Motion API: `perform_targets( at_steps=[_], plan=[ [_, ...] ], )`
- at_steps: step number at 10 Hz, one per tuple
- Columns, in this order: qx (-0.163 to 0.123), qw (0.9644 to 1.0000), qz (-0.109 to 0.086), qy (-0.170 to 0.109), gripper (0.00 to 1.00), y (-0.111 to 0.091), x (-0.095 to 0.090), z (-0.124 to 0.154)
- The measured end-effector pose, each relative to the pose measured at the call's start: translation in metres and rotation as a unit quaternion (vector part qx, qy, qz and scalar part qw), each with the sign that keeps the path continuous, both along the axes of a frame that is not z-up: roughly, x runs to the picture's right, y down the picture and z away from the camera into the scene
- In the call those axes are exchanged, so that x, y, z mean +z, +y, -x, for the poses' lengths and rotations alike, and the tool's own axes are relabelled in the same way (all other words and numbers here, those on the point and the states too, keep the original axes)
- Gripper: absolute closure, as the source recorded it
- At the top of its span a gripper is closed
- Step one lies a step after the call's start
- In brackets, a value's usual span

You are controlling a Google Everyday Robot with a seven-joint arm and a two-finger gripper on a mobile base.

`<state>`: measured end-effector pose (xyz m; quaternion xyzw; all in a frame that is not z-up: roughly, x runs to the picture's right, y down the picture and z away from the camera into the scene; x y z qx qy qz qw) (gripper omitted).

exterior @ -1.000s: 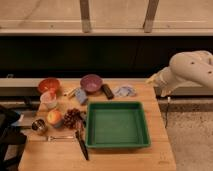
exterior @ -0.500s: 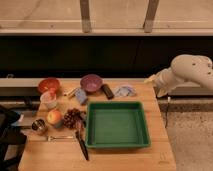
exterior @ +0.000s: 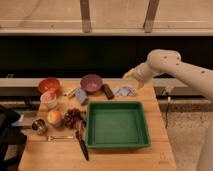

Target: Wipe purple bowl with towel

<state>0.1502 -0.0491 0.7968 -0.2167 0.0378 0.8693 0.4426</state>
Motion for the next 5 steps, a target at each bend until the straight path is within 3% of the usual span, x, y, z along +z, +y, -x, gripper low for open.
perform_targets(
  at_steps=[5],
  plan=[
    [-0.006, 1.0000, -0.003, 0.002, 0.35, -0.0006, 0.0016, 0.0025]
  ],
)
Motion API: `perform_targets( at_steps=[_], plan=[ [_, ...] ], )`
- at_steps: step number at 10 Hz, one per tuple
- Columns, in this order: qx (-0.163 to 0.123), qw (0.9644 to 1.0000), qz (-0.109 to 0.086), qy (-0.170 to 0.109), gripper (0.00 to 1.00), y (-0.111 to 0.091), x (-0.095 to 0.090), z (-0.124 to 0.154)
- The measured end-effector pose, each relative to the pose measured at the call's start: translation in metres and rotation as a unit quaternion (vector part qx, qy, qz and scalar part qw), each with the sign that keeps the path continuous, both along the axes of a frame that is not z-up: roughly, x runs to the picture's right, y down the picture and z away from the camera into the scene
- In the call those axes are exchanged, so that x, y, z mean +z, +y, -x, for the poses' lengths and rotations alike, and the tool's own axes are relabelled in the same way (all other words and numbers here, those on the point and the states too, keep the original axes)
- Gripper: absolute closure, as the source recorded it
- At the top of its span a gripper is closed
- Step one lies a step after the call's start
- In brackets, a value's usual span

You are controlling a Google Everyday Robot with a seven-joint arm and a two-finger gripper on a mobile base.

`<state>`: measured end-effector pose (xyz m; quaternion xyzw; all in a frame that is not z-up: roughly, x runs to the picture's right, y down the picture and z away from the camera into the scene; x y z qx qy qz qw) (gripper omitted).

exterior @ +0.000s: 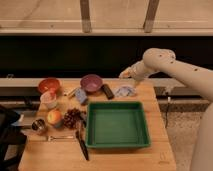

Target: Wipe purple bowl with towel

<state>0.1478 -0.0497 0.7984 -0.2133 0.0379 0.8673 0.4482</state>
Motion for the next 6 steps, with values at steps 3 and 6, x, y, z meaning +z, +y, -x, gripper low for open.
perform_targets(
  at_steps=[3, 6],
  plan=[
    [-0.028, 0.9989, -0.028, 0.024, 0.35, 0.007, 0.015, -0.001],
    [-0.060, 0.9973, -0.031, 0.026, 0.35, 0.001, 0.037, 0.001]
  ],
)
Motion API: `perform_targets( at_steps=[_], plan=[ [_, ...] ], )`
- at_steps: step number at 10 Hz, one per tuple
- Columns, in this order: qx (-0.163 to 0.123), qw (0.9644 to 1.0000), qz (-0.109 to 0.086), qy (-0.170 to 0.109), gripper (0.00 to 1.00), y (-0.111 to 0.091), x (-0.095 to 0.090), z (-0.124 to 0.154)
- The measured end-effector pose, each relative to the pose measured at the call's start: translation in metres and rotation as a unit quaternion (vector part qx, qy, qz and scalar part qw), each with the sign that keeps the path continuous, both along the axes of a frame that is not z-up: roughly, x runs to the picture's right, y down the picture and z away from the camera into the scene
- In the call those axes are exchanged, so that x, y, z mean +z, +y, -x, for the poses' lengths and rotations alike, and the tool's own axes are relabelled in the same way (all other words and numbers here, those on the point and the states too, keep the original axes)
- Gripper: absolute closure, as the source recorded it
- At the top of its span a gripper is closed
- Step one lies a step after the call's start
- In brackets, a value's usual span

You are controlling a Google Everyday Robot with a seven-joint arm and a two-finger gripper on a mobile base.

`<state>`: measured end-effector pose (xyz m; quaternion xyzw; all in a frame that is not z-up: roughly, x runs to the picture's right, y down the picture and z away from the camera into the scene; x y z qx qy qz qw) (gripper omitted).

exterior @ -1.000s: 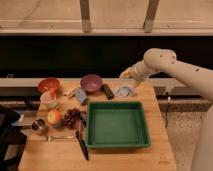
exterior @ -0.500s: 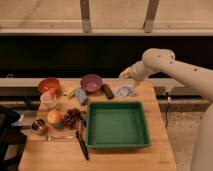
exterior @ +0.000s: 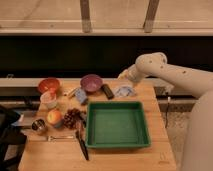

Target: Wipe purple bowl with towel

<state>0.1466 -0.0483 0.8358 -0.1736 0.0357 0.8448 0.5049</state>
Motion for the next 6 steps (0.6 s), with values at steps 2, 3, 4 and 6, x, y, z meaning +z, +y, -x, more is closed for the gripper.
perform_targets(
  at_steps=[2, 3, 4, 6],
  plan=[
    [-0.003, 1.0000, 0.006, -0.003, 0.35, -0.0030, 0.0055, -0.0004],
    [-0.003, 1.0000, 0.006, -0.002, 0.35, -0.0026, 0.0053, -0.0016],
    [-0.003, 1.0000, 0.006, -0.002, 0.35, -0.0027, 0.0053, -0.0019],
    [-0.007, 0.9999, 0.010, -0.003, 0.35, -0.0038, 0.0099, -0.0013]
  ],
)
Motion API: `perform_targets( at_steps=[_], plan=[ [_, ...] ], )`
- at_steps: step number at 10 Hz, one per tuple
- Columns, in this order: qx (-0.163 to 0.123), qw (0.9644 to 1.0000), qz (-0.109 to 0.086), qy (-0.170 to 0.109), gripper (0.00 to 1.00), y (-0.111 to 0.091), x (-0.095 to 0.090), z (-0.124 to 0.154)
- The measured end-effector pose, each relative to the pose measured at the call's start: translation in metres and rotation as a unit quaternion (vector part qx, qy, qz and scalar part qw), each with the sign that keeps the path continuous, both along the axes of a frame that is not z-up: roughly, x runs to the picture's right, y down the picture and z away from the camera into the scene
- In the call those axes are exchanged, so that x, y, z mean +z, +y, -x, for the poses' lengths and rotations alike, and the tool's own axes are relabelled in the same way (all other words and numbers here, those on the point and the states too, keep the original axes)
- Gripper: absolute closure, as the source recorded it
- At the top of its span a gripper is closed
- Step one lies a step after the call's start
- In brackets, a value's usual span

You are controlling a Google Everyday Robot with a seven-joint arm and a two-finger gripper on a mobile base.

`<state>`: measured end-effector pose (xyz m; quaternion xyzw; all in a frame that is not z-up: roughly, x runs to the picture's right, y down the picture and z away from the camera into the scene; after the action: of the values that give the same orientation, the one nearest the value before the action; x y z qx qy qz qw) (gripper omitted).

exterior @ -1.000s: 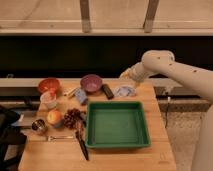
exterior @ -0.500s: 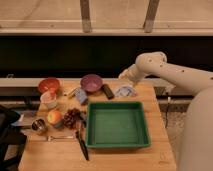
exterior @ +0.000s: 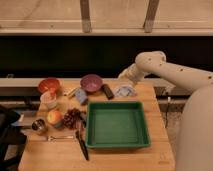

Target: Wipe purple bowl with towel

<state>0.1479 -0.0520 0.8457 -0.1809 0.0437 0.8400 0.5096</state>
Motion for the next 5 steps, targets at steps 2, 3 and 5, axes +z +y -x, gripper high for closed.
perform_targets(
  at_steps=[2, 3, 5],
  plan=[
    [-0.020, 0.9997, 0.009, -0.008, 0.35, -0.004, 0.022, 0.016],
    [-0.035, 0.9993, 0.011, -0.008, 0.35, -0.004, 0.030, 0.019],
    [-0.057, 0.9982, 0.019, 0.002, 0.35, -0.002, 0.047, 0.013]
  ],
)
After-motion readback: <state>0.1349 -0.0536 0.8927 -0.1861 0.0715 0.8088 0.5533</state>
